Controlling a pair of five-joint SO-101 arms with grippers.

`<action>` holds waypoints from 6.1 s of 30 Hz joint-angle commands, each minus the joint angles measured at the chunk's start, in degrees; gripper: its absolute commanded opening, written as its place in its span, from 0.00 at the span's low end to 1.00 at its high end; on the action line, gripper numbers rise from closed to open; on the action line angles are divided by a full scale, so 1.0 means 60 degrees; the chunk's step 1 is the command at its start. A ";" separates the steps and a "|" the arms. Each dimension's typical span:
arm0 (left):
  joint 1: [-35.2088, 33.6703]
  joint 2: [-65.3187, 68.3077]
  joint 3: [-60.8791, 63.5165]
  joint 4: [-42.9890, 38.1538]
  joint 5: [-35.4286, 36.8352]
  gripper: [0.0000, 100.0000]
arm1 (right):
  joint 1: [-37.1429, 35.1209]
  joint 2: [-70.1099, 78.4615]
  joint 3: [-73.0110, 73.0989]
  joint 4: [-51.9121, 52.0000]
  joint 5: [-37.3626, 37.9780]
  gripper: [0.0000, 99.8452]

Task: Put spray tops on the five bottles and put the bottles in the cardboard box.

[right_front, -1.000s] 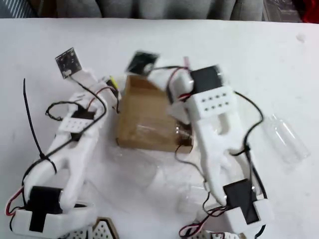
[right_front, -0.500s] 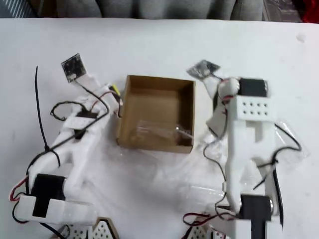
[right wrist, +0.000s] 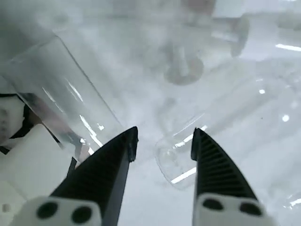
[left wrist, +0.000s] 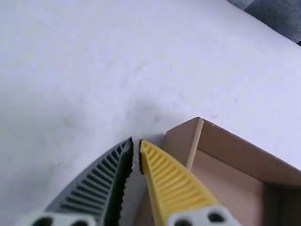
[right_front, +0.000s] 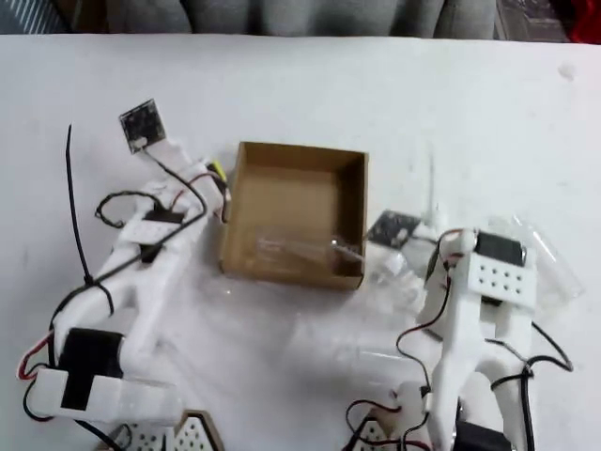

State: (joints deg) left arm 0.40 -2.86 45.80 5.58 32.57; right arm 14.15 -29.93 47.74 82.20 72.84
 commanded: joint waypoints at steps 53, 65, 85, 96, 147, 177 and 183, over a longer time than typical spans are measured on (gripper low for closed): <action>-0.0271 -0.0022 -0.0366 -0.0220 -0.0220 0.03 | -0.3319 -0.0286 -0.2081 -0.0066 -0.0220 0.02; -0.0359 -0.0007 -0.0352 -0.0220 -0.0220 0.03 | -0.3626 0.3289 -0.6095 0.1971 -0.0674 0.02; -0.0374 0.0007 -0.0352 -0.0220 -0.0894 0.03 | -0.5648 0.3744 -0.8689 0.2762 -0.3487 0.02; -0.0549 0.0007 -0.0352 -0.0264 -0.0894 0.03 | -0.5370 0.2484 -0.8923 0.2777 -0.7414 0.02; 0.2322 -0.0886 -0.3810 0.6125 -0.1626 0.20 | 0.1707 0.0037 0.1319 -0.2527 -0.0044 0.02; 0.1941 0.5751 -0.8703 0.8205 -0.2168 0.24 | 0.1692 0.0037 0.1524 -0.2527 -0.0044 0.02; 0.2000 0.5795 -0.8952 0.8352 -0.2168 0.05 | 0.1707 0.0037 0.1538 -0.2527 -0.0044 0.02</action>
State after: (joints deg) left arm 13.05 32.48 -5.01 54.90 20.35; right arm 23.74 -28.18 57.23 67.52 71.96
